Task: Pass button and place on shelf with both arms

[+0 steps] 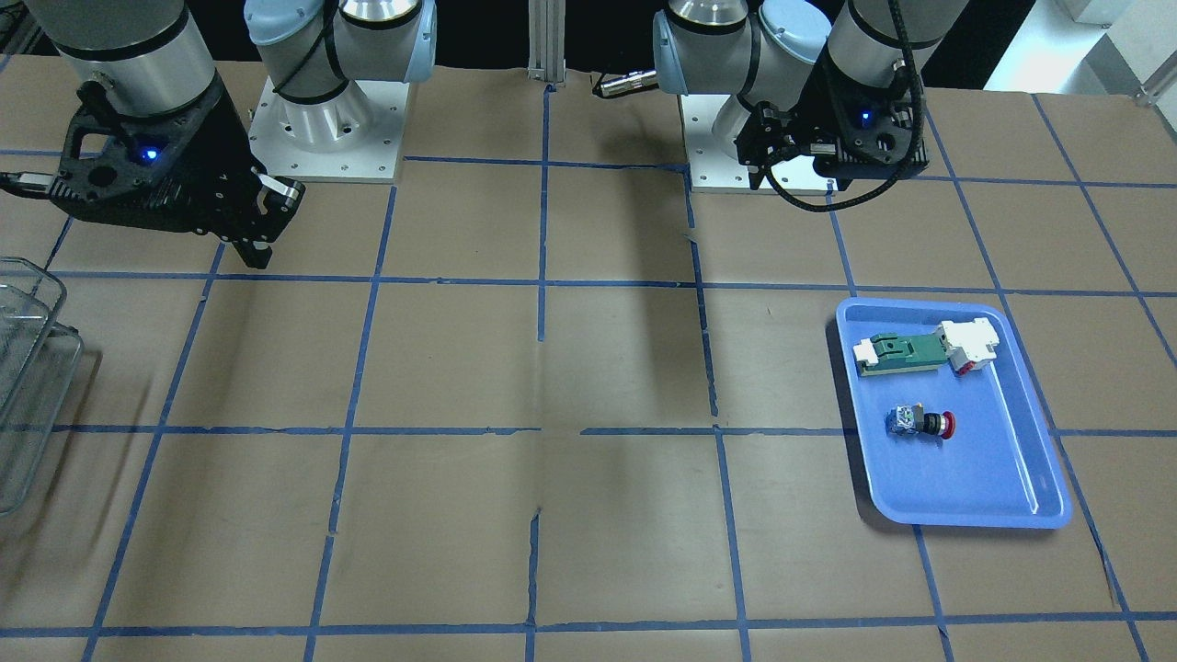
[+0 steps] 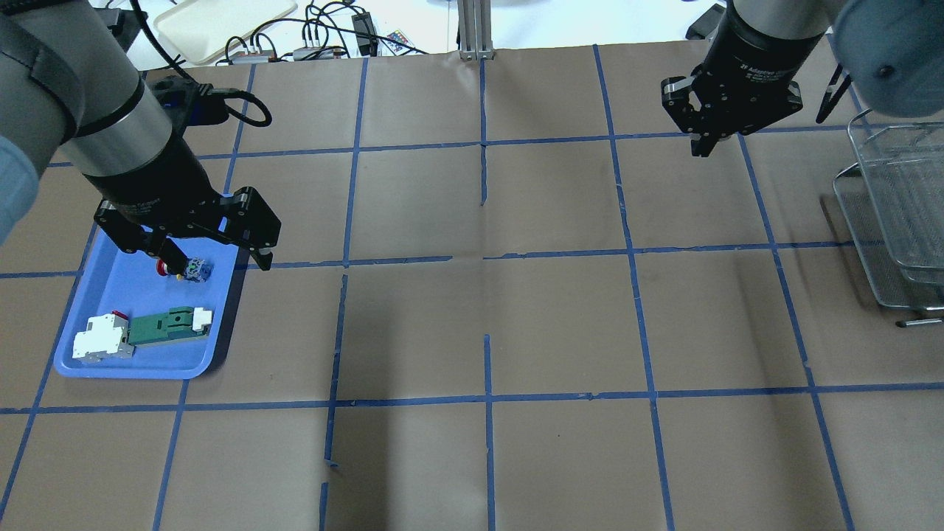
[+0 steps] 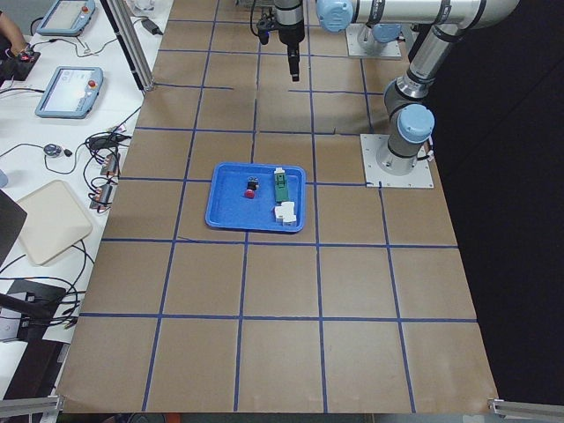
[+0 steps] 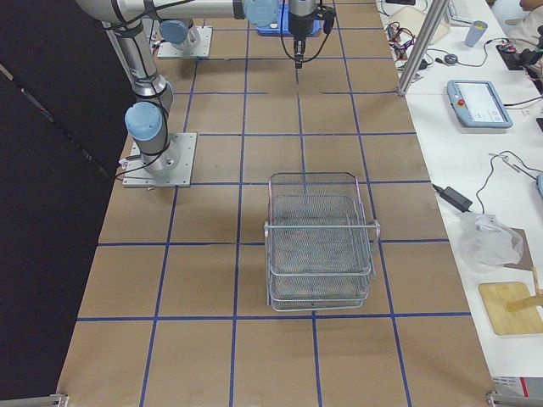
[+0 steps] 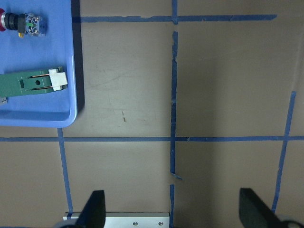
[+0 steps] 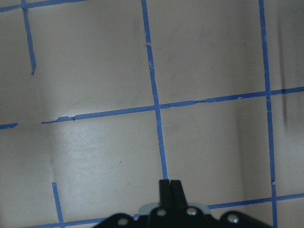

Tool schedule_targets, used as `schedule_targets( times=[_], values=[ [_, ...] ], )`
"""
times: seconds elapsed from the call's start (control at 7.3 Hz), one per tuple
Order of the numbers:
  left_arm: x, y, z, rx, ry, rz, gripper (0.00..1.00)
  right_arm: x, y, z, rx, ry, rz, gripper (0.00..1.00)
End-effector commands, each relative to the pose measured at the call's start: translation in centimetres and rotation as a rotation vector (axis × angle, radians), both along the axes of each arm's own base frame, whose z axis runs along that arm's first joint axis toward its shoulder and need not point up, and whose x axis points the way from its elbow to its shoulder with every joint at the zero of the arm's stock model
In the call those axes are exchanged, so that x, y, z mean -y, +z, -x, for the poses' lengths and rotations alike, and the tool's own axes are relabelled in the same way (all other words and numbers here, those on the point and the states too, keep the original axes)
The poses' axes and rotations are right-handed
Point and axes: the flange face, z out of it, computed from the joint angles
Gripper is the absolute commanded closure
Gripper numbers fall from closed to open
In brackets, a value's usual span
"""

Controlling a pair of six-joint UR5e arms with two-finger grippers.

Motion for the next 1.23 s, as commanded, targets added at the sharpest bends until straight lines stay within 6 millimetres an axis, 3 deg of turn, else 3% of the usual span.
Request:
schedule_targets(
  times=[0.0,0.14,1.1],
  values=[
    [-0.06,0.06,0.00,0.001,-0.003,0.002,0.00,0.00,-0.12,-0.15,0.000,0.003,0.000,0.04],
    [-0.04,0.06,-0.07,0.002,0.004,0.002,0.00,0.00,0.05,-0.09,0.002,0.000,0.004,0.00],
    [-0.06,-0.01,-0.07,0.000,-0.005,0.000,0.00,-0.87,0.59,-0.11,0.003,0.007,0.009,0.00]
  ],
)
